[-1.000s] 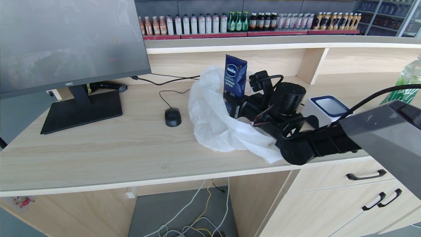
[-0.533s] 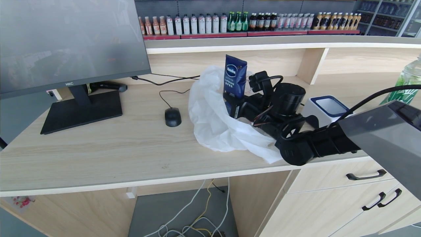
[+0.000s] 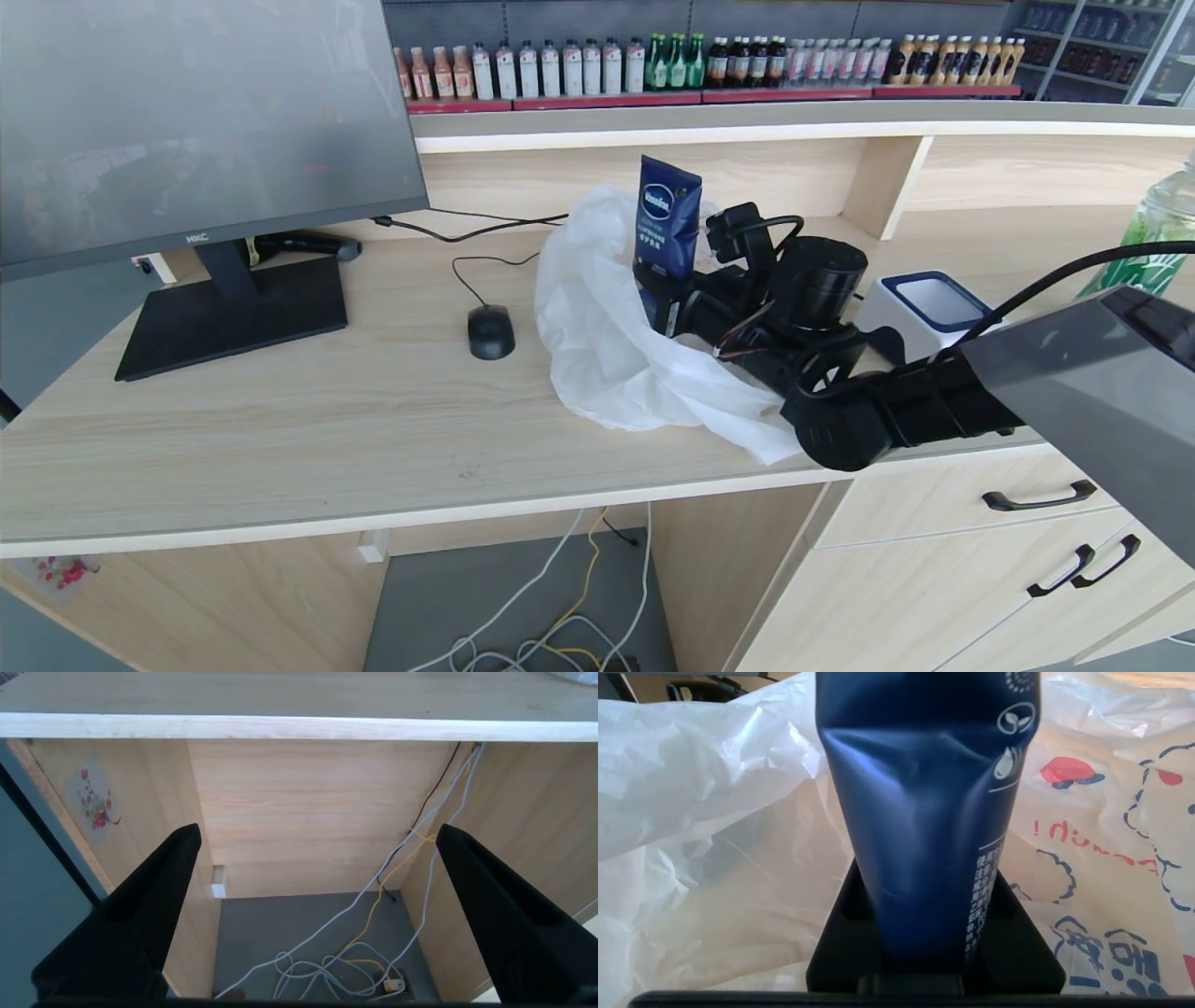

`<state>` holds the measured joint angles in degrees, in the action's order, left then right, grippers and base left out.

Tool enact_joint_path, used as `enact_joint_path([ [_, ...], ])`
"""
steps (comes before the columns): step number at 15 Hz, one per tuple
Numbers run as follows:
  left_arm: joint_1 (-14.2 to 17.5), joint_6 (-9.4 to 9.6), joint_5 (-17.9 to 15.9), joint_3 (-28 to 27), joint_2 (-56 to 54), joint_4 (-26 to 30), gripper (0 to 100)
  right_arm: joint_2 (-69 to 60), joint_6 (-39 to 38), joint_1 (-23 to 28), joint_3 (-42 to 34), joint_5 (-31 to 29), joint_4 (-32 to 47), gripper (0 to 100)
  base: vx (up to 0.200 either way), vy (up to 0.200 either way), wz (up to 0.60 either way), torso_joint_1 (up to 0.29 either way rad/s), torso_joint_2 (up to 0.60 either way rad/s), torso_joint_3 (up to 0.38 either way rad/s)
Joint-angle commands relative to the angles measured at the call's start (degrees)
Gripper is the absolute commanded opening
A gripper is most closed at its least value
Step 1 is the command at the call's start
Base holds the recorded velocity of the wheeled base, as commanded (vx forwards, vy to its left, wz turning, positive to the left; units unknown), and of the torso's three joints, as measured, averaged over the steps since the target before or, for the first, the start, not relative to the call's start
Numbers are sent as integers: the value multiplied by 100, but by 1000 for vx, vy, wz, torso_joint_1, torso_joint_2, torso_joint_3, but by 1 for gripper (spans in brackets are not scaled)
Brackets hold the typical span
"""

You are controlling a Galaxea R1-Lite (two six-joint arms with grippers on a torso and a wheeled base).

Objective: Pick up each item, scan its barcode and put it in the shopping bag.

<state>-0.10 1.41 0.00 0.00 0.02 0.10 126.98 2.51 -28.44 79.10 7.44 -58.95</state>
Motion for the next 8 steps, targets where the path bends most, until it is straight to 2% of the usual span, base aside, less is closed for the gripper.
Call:
enact_joint_path([
  [1, 1, -1, 0, 0, -2, -1, 100, 11, 4, -4, 17, 3, 7, 100, 0, 0, 0, 0, 0, 0],
  [8, 1, -18, 0, 0, -2, -1, 100, -173, -23, -56, -79, 3, -266, 100, 0, 0, 0, 0, 0, 0],
])
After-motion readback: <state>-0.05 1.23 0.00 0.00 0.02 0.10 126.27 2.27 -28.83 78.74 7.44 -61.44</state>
